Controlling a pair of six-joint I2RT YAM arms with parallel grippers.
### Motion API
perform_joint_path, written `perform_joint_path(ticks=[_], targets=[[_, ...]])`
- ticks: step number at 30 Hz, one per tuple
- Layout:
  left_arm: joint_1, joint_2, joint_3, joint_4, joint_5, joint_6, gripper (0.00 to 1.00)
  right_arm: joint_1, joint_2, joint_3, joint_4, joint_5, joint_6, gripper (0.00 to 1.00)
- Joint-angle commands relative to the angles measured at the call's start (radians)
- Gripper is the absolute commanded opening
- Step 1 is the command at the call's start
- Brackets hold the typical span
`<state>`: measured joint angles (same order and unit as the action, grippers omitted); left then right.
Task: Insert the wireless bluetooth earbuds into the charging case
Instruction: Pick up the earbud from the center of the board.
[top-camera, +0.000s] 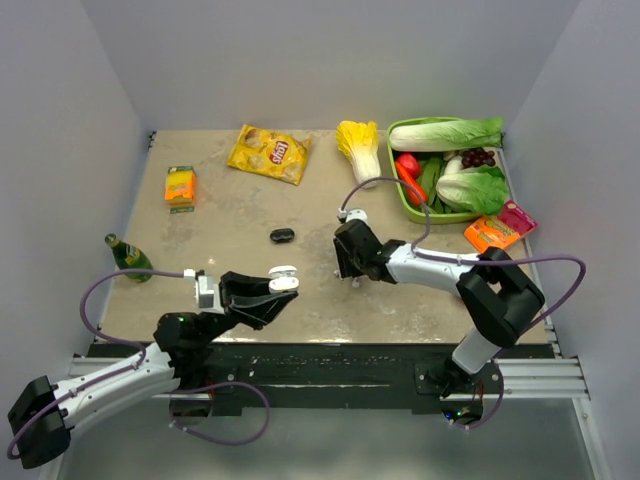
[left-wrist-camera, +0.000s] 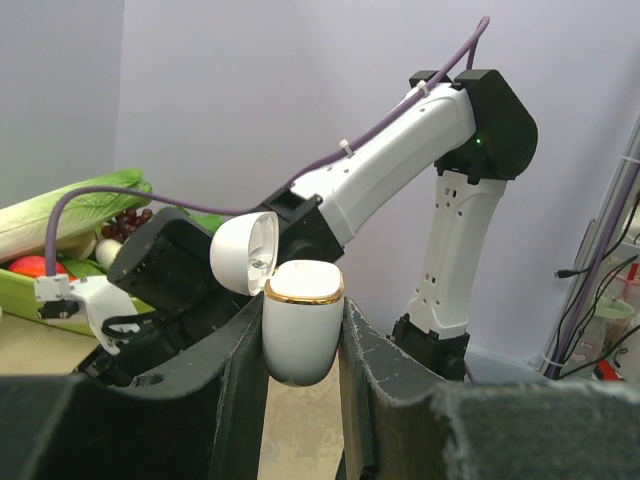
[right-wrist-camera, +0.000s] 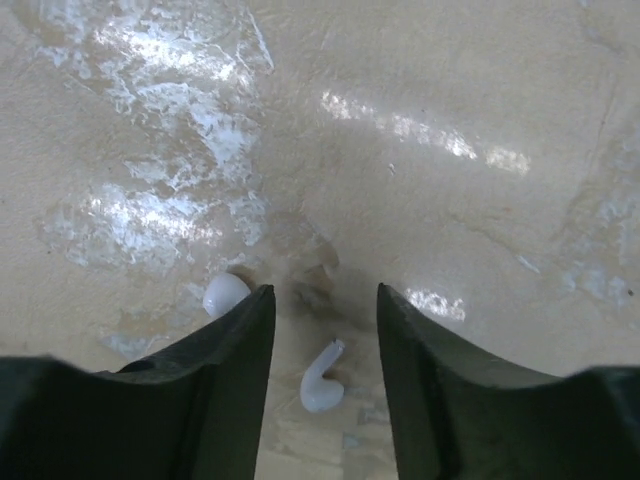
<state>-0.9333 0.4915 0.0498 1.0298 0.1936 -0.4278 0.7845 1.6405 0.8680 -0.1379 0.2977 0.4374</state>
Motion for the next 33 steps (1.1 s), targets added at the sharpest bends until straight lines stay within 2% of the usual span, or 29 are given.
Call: perform_joint_path(ticks=[1,3,10,33], targets=[[-0.006,-0.013,-0.212,0.041,-0.014,-0.005,0.0,-0.002,-0.027,0.205,-0.204,-0.04,-0.011,0.55],[-0.007,-0.019,-0.212,0.041,-0.011,-0.002,0.0,-0.002,0.011,0.3,-0.274,-0.069,-0.035,0.56],[-0.007,-0.051,-0.217,0.035,0.0,-0.014,0.0,-0.002,0.136,0.431,-0.381,-0.144,-0.071,0.55],[-0.009,-0.064,-0.229,0.032,0.01,-0.032,0.0,0.058,0.206,0.382,-0.379,-0.137,-0.114,0.53]])
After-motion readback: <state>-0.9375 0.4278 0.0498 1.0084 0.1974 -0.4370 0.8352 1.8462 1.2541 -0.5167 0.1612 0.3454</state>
